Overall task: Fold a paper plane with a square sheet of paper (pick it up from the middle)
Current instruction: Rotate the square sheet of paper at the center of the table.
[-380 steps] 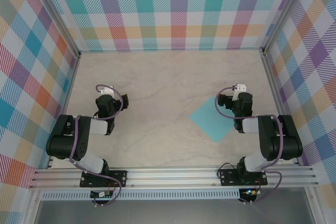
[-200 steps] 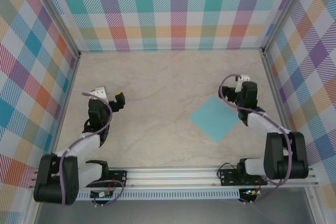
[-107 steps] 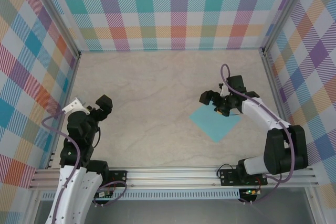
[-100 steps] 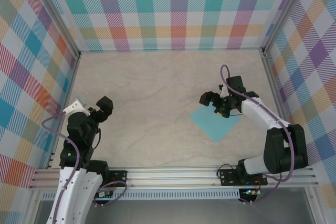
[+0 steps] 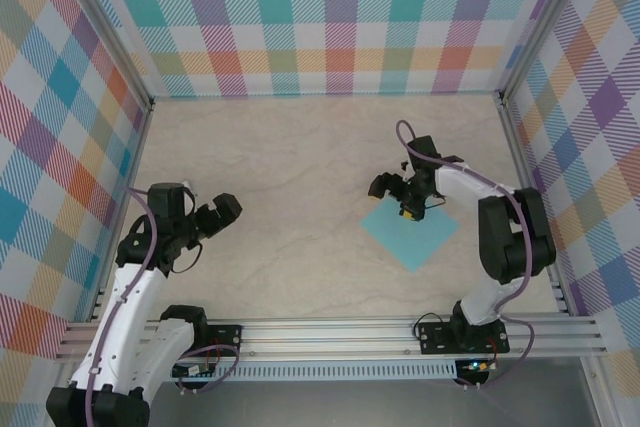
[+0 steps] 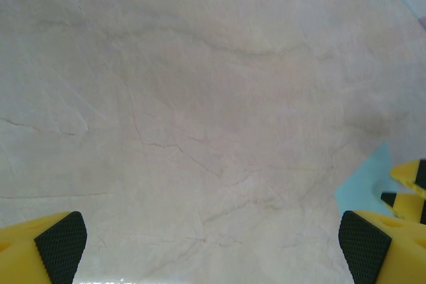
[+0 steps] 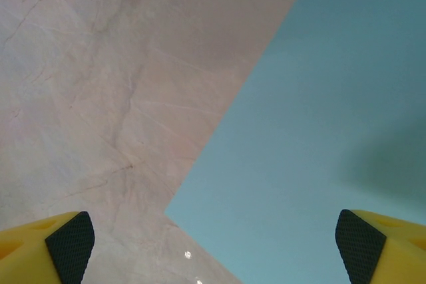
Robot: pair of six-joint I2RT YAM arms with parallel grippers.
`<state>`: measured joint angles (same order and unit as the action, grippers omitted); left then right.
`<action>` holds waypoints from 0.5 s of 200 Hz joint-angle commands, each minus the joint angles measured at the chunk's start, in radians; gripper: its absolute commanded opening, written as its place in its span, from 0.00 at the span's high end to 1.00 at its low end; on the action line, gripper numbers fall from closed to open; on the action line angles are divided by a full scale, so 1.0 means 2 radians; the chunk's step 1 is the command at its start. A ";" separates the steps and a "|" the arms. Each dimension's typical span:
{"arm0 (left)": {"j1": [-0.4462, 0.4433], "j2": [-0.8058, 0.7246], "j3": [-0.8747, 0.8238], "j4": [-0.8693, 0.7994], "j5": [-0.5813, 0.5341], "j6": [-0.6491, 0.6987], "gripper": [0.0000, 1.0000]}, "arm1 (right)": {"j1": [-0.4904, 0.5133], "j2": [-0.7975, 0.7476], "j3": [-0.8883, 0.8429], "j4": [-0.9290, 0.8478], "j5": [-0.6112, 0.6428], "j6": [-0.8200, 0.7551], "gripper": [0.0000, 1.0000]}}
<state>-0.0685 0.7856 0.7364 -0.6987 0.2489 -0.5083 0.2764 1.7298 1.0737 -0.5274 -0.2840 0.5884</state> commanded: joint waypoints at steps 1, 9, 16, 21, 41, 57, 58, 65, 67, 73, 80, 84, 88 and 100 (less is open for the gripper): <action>0.007 0.007 0.016 -0.049 0.043 0.045 0.00 | 0.018 0.037 0.030 -0.028 0.008 -0.013 0.05; 0.007 0.007 0.016 -0.050 0.046 0.049 0.00 | 0.027 0.048 0.035 -0.030 0.010 -0.015 0.05; 0.007 0.005 0.014 -0.047 0.048 0.050 0.00 | 0.035 0.055 0.038 -0.032 0.013 -0.014 0.05; 0.007 0.004 0.012 -0.044 0.051 0.050 0.00 | 0.042 0.059 0.039 -0.032 0.015 -0.015 0.05; 0.007 0.013 0.024 -0.059 0.061 0.068 0.00 | 0.072 0.070 0.037 -0.030 0.013 -0.023 0.05; 0.007 0.025 0.031 -0.074 0.043 0.080 0.00 | 0.104 0.075 0.037 -0.036 0.017 -0.033 0.05; 0.007 0.025 0.031 -0.074 0.042 0.080 0.00 | 0.106 0.075 0.037 -0.036 0.017 -0.035 0.05; 0.007 0.029 0.030 -0.070 0.041 0.079 0.00 | 0.121 0.076 0.036 -0.037 0.020 -0.040 0.05; 0.007 0.030 0.029 -0.069 0.042 0.079 0.00 | 0.125 0.076 0.036 -0.038 0.020 -0.041 0.05; 0.007 0.033 0.027 -0.063 0.045 0.078 0.00 | 0.138 0.077 0.034 -0.039 0.019 -0.046 0.05; 0.007 0.038 0.025 -0.060 0.049 0.078 0.00 | 0.151 0.077 0.032 -0.039 0.015 -0.050 0.05; 0.007 0.041 0.026 -0.062 0.049 0.078 0.00 | 0.159 0.077 0.031 -0.039 0.015 -0.051 0.05; 0.007 0.044 0.026 -0.064 0.050 0.078 0.00 | 0.166 0.076 0.029 -0.039 0.019 -0.052 0.05; 0.007 0.048 0.028 -0.069 0.051 0.079 0.00 | 0.190 0.072 0.022 -0.038 0.028 -0.052 0.05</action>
<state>-0.0685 0.8650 0.7692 -0.8066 0.3264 -0.3767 0.5663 1.8385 1.1557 -0.5514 -0.2119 0.5144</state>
